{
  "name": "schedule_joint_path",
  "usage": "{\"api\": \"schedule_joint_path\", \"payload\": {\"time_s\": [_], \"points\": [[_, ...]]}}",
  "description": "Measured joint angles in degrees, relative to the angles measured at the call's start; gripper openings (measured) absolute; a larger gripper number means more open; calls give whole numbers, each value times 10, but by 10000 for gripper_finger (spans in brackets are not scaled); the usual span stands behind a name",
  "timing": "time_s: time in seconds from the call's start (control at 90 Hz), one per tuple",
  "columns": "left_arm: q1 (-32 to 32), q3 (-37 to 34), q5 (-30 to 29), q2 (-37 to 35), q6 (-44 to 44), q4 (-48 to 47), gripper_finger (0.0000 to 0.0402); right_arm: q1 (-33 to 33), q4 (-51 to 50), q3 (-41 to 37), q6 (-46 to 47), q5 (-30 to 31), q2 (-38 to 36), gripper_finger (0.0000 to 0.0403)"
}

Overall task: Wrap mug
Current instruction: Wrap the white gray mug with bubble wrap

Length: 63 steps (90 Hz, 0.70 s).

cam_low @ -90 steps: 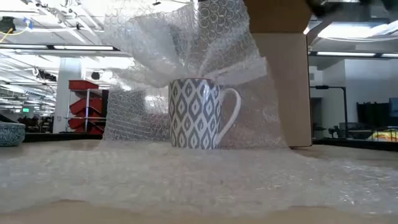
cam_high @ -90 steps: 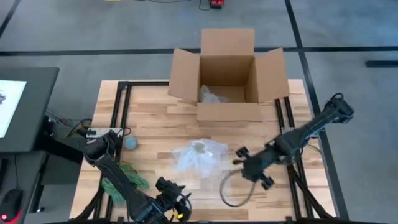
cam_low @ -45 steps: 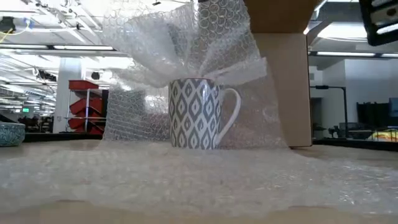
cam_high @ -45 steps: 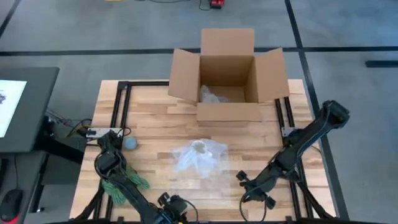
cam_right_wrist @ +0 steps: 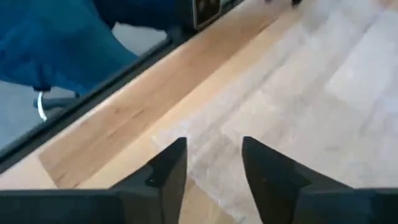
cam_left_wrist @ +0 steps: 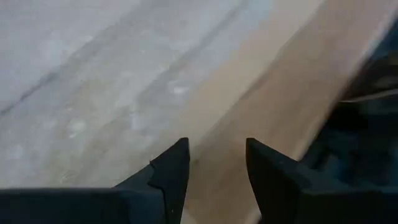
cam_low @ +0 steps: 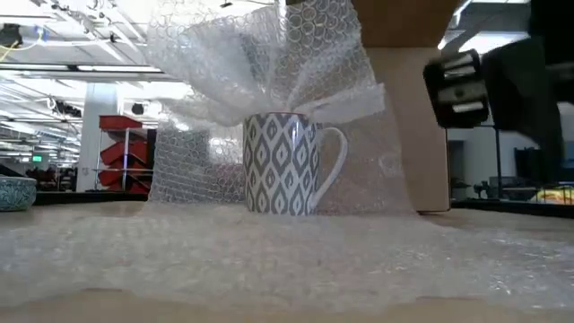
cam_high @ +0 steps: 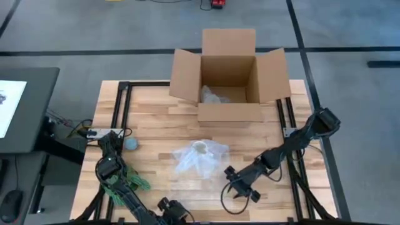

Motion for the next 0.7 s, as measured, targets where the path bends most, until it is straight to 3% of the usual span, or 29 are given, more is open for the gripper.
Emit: {"api": "schedule_joint_path", "payload": {"time_s": [0.222, 0.378, 0.522, 0.7], "points": [[9, 18, -18, 0, 65, -39, 72, 27, 0, 40, -9, 6, 68, 179], [20, 18, -26, -1, 95, -43, 45, 43, -30, 74, -29, 75, 99, 192], [22, 2, -20, -1, 76, -64, 34, 46, -55, 93, -12, 97, 110, 194], [22, -33, -17, -1, 66, -19, 32, 50, -80, 95, 34, 109, 110, 179]]}}
